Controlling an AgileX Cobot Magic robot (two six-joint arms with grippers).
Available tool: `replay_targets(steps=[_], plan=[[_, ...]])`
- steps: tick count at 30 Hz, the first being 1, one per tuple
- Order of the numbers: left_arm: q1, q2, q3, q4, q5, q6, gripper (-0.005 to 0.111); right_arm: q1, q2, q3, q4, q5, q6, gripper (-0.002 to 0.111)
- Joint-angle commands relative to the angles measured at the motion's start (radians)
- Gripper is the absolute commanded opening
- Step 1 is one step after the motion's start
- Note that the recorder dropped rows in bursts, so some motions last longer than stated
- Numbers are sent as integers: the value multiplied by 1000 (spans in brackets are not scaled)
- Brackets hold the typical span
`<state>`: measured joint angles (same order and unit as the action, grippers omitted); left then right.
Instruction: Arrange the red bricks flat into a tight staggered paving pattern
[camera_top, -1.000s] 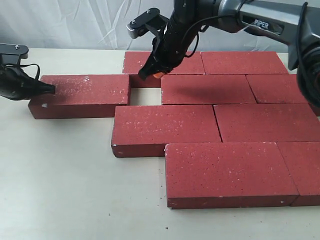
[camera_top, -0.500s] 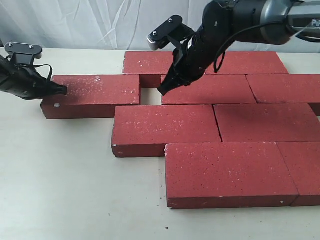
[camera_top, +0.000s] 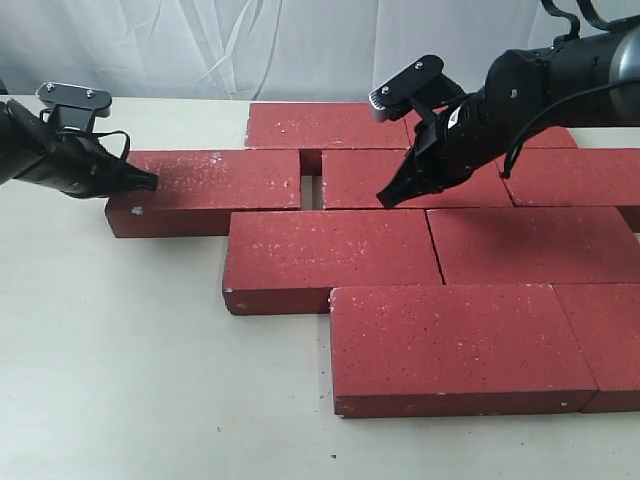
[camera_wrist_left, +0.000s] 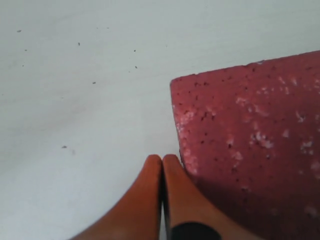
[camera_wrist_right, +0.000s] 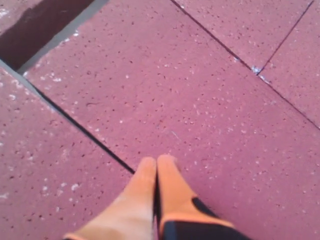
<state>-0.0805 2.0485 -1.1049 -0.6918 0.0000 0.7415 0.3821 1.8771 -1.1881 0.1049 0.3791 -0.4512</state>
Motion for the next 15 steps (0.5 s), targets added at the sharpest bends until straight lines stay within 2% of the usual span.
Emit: replay_targets(steps=[1, 15], plan=[[-34, 5, -2, -10, -15, -2, 0, -13, -12, 9, 5, -40, -1, -1], [-102, 7, -2, -6, -48, -2, 0, -11, -12, 9, 12, -46, -1, -1]])
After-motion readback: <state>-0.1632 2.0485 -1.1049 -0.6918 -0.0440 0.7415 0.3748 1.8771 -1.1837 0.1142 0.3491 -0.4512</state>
